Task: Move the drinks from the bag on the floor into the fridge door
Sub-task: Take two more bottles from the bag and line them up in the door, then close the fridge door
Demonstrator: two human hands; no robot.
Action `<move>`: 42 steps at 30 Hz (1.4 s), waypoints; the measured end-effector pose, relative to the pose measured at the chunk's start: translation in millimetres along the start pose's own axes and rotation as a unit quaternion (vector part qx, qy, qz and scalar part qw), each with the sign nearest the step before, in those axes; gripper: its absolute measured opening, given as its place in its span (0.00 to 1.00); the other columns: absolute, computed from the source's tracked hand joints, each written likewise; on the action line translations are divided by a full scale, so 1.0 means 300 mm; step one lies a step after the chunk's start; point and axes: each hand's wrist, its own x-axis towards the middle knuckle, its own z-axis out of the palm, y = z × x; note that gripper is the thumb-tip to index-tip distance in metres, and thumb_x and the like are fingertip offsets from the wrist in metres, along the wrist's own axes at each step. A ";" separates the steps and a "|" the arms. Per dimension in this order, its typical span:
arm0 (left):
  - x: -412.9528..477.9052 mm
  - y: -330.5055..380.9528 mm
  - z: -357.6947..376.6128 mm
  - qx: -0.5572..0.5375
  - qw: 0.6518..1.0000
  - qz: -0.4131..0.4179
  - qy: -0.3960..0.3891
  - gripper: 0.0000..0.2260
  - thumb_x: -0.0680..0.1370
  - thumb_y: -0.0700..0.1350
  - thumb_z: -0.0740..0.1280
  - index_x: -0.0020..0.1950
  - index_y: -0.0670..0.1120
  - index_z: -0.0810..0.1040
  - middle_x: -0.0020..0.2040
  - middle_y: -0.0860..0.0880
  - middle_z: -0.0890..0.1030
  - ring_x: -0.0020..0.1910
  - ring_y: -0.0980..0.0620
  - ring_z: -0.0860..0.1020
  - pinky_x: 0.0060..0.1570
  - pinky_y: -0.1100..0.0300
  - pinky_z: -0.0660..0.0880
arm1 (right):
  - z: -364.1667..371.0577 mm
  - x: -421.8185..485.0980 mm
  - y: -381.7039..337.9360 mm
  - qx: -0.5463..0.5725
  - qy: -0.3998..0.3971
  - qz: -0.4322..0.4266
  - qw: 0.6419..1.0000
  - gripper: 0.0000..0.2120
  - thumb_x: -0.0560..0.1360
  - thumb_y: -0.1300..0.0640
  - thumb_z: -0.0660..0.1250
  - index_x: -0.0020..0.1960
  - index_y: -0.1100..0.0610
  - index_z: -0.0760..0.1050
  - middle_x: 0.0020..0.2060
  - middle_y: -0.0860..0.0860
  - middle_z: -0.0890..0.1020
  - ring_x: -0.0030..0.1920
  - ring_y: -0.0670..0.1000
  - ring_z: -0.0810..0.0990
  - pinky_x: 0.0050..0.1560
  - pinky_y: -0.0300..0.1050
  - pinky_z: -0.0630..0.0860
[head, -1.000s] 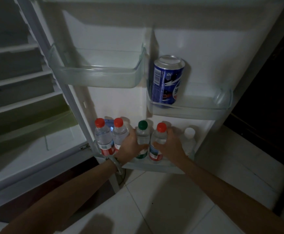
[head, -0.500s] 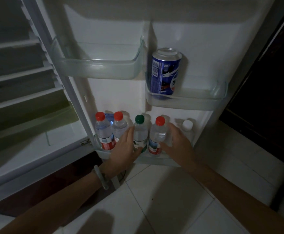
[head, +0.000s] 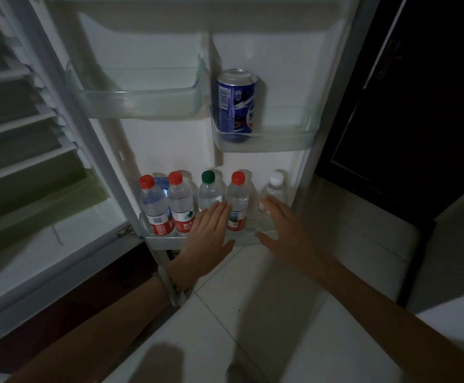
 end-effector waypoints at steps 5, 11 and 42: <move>0.044 0.074 -0.029 0.103 0.992 0.064 0.022 0.35 0.70 0.55 0.71 0.71 0.38 0.64 0.69 0.40 0.69 0.69 0.43 0.68 0.66 0.42 0.53 | -0.094 -0.031 0.064 -0.104 0.013 -0.048 0.993 0.30 0.69 0.52 0.64 0.68 0.62 0.62 0.67 0.62 0.70 0.69 0.54 0.61 0.71 0.44 0.58; 0.143 0.183 -0.114 0.128 0.978 0.122 0.112 0.32 0.75 0.52 0.64 0.73 0.38 0.58 0.73 0.38 0.62 0.73 0.41 0.58 0.71 0.43 0.52 | -0.260 0.010 0.186 -0.163 0.052 -0.045 0.984 0.31 0.72 0.58 0.65 0.71 0.65 0.60 0.71 0.62 0.64 0.72 0.56 0.59 0.72 0.45 0.54; 0.250 0.505 -0.270 0.192 0.956 -0.016 0.221 0.24 0.76 0.47 0.62 0.68 0.36 0.65 0.62 0.37 0.75 0.63 0.41 0.70 0.69 0.44 0.60 | -0.508 0.020 0.414 -0.070 0.028 -0.194 0.978 0.35 0.74 0.57 0.67 0.73 0.65 0.54 0.74 0.60 0.56 0.73 0.57 0.56 0.70 0.54 0.62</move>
